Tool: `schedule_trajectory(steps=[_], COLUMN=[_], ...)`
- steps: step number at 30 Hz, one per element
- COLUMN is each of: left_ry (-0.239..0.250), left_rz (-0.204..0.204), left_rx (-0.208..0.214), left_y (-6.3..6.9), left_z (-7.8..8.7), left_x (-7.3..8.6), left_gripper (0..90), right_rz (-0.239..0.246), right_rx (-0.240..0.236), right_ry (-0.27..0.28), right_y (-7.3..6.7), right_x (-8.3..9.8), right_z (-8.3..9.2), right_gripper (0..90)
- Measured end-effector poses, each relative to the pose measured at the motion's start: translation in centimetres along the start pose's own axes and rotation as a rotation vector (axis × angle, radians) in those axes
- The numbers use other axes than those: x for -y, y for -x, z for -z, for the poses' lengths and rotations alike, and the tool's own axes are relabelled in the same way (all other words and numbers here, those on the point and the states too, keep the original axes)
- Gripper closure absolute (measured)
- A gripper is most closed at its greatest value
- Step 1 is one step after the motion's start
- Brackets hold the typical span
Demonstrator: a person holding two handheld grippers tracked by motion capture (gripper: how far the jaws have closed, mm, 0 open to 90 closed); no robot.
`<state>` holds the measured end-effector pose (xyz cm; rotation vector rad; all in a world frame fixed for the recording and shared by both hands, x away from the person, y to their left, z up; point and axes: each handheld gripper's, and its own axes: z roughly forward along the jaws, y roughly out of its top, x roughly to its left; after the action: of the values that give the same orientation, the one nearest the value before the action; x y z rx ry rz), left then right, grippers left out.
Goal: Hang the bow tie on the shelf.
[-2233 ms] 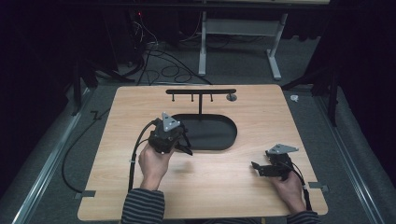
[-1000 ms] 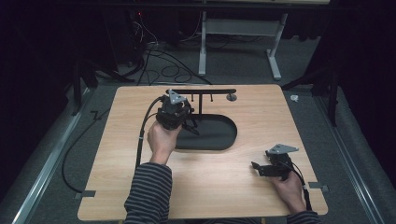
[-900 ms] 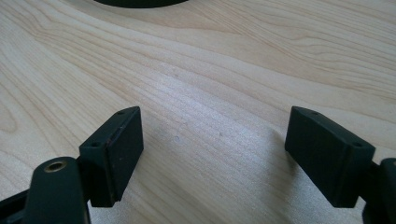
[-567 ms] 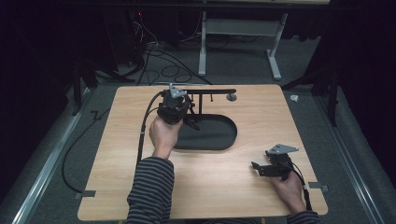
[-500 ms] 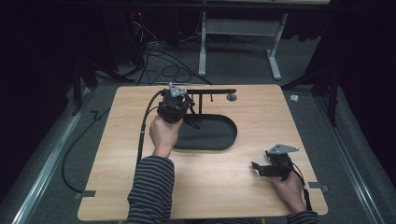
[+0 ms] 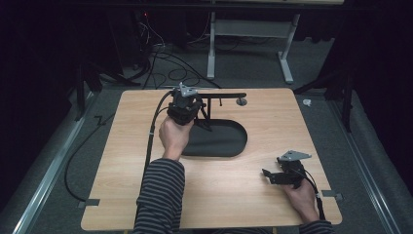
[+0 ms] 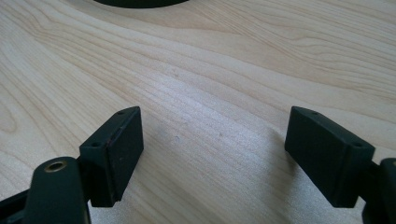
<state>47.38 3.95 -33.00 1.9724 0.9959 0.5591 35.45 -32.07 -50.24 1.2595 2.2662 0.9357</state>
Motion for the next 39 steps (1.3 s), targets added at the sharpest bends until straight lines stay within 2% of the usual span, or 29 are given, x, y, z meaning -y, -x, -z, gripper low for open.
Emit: schedule_trajectory(steps=[3,8,11,17,22,31,33,39], left_ry=[-0.003,-0.005,-0.017,-0.032,-0.043,-0.083,-0.094,-0.11], left_rz=[-0.003,0.014,0.012,0.003,0.008,-0.009,-0.012,-0.004], left_rx=[-0.012,-0.028,-0.057,-0.08,-0.085,-0.094,-0.108,-0.105], left_y=[0.0,-0.3,-0.7,-0.8,-0.9,-0.8,-0.8,-1.0], left_z=[-0.3,-1.0,-1.4,-1.9,-2.3,-2.7,-3.0,-3.6], left_x=[-0.2,-0.2,-0.1,0.0,0.3,0.6,1.0,1.8], left_gripper=[90.0,90.0,90.0,89.9,89.8,89.3,89.4,89.4], right_rz=[0.0,0.001,0.0,0.001,0.0,-0.002,-0.002,-0.001], right_rx=[0.0,0.0,0.0,0.0,0.0,0.001,0.0,-0.001], right_ry=[0.0,0.0,0.0,0.0,0.0,-0.002,-0.002,-0.003], right_y=[0.0,0.0,0.0,0.0,0.0,0.0,0.0,-0.1], right_x=[0.0,0.0,0.0,0.0,0.0,0.0,0.0,0.0], right_z=[0.0,0.0,0.0,0.0,0.0,0.0,0.0,0.0], right_gripper=[20.5,20.5,20.5,20.6,20.5,20.5,20.5,20.5])
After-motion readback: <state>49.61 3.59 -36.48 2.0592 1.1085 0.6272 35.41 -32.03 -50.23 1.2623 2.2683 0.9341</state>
